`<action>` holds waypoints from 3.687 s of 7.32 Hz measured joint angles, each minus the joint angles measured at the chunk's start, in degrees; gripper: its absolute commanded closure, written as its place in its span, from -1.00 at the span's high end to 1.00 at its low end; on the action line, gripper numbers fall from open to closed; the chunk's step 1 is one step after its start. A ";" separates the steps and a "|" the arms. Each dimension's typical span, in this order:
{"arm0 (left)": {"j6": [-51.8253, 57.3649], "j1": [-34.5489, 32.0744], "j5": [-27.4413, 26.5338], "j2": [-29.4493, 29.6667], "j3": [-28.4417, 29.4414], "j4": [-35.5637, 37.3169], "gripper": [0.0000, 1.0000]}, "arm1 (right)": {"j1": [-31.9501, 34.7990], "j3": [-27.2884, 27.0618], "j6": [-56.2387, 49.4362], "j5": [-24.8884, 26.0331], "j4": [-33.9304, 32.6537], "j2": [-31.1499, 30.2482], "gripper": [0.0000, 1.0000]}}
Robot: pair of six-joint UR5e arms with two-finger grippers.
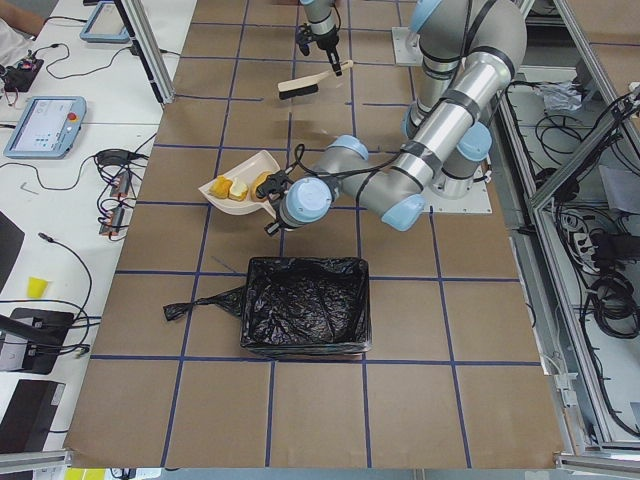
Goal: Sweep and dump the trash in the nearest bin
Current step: 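Lift the loaded dustpan with the left gripper over the black bin, then tilt the dustpan with the left gripper to dump trash into the bin, then set the brush down on the table and raise the right gripper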
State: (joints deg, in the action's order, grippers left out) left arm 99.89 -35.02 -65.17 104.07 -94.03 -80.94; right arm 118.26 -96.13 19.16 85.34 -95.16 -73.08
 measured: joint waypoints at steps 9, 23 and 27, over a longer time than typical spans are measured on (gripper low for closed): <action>10.60 21.85 -19.75 -2.95 12.62 -5.87 -0.72 | 2.26 -4.68 7.18 -1.25 -7.99 0.21 -0.96; 9.56 11.67 -41.79 -6.83 13.99 3.50 -0.72 | -0.19 -8.80 6.03 1.27 -15.83 1.13 1.00; 6.20 0.55 -36.86 -9.06 13.86 2.20 -0.72 | -13.07 1.10 -8.80 0.86 -3.85 -6.33 1.00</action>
State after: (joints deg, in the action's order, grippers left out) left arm 106.09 -34.47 -102.02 95.01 -80.18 -78.74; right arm 105.19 -95.03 10.36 86.20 -99.01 -79.41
